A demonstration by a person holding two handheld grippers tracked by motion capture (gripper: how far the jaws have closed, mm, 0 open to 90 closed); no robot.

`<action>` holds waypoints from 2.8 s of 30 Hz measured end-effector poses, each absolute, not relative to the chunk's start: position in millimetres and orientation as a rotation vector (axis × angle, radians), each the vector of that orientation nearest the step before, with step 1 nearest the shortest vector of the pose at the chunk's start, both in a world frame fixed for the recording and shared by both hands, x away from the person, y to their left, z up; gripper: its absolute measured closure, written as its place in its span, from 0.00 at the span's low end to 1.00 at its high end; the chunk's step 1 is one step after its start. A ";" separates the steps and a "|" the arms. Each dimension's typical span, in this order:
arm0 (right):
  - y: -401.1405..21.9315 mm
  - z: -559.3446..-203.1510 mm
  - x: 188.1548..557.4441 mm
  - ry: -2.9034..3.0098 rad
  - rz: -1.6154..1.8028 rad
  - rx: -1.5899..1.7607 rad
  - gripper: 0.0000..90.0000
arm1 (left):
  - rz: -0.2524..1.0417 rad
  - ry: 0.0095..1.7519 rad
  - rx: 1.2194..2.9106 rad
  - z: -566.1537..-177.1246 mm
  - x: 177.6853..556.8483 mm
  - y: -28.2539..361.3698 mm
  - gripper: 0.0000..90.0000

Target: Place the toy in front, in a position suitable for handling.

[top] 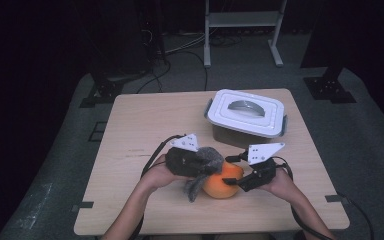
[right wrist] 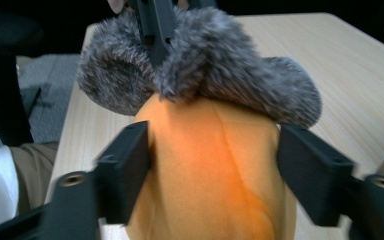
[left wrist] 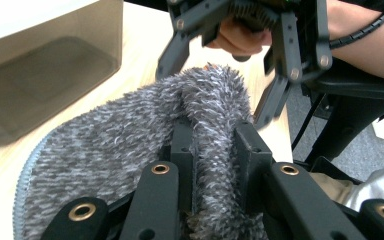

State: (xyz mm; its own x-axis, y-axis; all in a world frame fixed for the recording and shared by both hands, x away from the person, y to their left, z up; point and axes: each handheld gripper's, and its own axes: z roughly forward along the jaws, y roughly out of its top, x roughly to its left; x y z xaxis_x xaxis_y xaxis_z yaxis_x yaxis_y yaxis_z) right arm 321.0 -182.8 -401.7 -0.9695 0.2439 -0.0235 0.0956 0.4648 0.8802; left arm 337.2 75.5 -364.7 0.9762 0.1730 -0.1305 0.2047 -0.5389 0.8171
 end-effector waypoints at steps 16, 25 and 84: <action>-213.1 -411.9 322.7 2.582 1.495 0.398 0.43 | -0.091 0.310 2.099 -387.1 343.5 83.2 0.82; -188.3 -400.9 312.7 2.641 1.333 0.446 0.19 | -0.082 0.317 2.098 -386.5 341.8 76.3 0.82; -174.6 -420.0 322.2 2.636 1.471 0.288 0.49 | -0.102 0.259 2.099 -372.7 334.8 75.9 0.82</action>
State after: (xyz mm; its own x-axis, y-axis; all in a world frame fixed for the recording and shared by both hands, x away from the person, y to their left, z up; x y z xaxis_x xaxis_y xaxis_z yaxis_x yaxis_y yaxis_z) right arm 322.2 -174.6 -420.0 -0.9760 0.2176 -0.0027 0.1119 0.5127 0.8512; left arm 334.8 75.9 -372.7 0.9737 0.1436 -0.1771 0.2257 -0.4967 0.8381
